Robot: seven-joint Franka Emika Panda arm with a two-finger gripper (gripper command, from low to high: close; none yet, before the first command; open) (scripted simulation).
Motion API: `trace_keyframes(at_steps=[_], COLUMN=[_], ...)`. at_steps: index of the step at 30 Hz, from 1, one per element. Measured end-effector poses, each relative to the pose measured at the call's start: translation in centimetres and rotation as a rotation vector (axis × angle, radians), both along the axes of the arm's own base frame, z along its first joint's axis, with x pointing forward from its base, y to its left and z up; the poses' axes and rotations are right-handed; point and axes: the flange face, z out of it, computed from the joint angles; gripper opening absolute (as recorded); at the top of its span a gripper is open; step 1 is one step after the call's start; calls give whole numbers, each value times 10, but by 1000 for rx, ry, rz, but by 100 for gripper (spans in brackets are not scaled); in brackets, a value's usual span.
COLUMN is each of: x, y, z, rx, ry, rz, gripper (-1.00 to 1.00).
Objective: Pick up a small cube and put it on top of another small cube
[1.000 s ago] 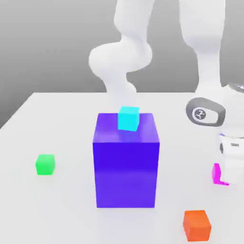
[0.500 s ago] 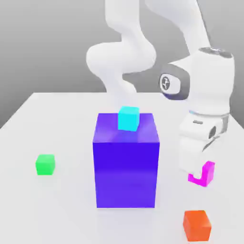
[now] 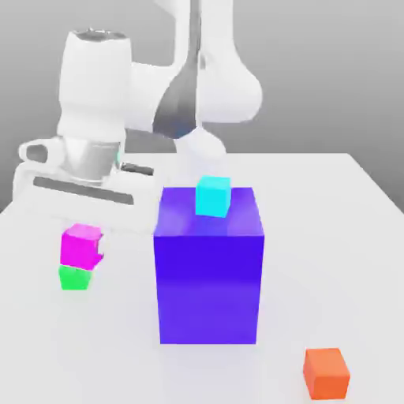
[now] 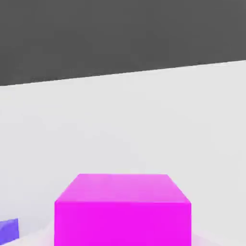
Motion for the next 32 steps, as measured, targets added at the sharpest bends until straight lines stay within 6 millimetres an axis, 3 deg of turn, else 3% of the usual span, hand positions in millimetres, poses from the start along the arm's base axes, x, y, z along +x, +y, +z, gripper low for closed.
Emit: trace_keyframes(at_steps=[3, 6, 10, 14, 22, 30, 31, 32], x=[-45, -91, -116, -120, -113, -119, -121, -121], y=[-43, -74, -62, -51, -52, -50, -50, -50], z=[-4, -13, -47, -67, -90, -127, -131, -131], rx=[30, 67, 153, 204, 220, 204, 201, 201], ry=[-5, -7, 64, 101, 91, 103, 106, 106], rz=[-191, -368, -407, -398, -389, -394, -397, -398], gripper=[-100, -100, -100, -100, -100, -100, 100, 100])
